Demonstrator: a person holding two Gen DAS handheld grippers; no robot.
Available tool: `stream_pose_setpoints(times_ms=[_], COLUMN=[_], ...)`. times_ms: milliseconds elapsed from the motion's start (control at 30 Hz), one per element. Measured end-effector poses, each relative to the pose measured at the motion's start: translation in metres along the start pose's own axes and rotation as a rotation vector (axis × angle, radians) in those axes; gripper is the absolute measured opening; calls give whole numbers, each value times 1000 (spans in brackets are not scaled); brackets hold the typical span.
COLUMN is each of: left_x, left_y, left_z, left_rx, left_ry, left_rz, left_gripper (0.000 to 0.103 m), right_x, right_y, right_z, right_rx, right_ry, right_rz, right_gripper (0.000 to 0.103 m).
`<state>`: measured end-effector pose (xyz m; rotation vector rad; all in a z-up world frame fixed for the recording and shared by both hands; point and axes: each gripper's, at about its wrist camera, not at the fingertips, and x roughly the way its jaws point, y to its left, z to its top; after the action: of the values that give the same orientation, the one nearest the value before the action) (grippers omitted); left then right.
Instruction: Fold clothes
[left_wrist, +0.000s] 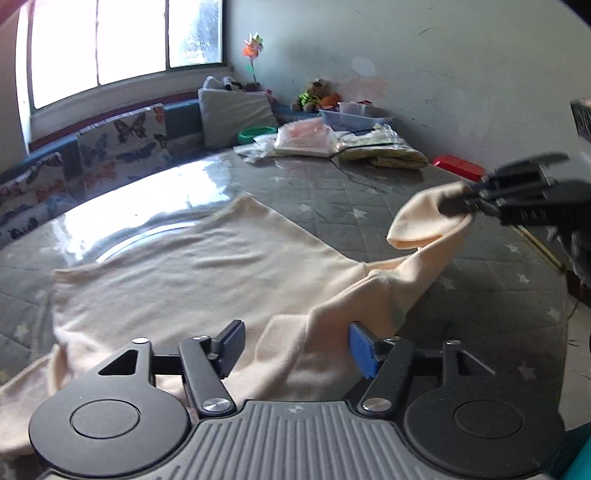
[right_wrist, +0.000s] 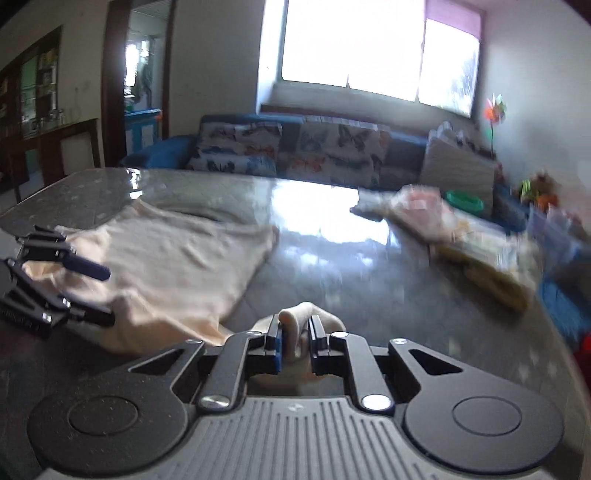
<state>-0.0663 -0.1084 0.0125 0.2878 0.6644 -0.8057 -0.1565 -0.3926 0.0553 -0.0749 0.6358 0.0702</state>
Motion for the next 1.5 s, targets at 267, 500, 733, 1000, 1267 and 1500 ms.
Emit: stream_pose_setpoints(times_ms=[267, 500, 733, 1000, 1267, 1500], left_x=[-7, -34, -55, -19, 14, -7], left_y=[-15, -32, -30, -13, -11, -31], left_z=[-18, -37, -29, 6, 1, -14], left_rx=[11, 64, 54, 12, 2, 57], left_ry=[16, -3, -64, -75, -11, -21], left_rz=[-10, -42, -11, -15, -66, -115], left_gripper=[60, 57, 59, 73, 73, 69], right_x=[-12, -12, 11, 8, -5, -8], right_y=[-27, -12, 16, 9, -36, -81], right_z=[-30, -16, -28, -44, -49, -57], right_rx=[129, 81, -18, -37, 27, 163], right_ry=[41, -22, 39, 68, 42, 59], right_rz=[-51, -20, 13, -24, -178, -312], right_gripper=[39, 55, 63, 41, 27, 30])
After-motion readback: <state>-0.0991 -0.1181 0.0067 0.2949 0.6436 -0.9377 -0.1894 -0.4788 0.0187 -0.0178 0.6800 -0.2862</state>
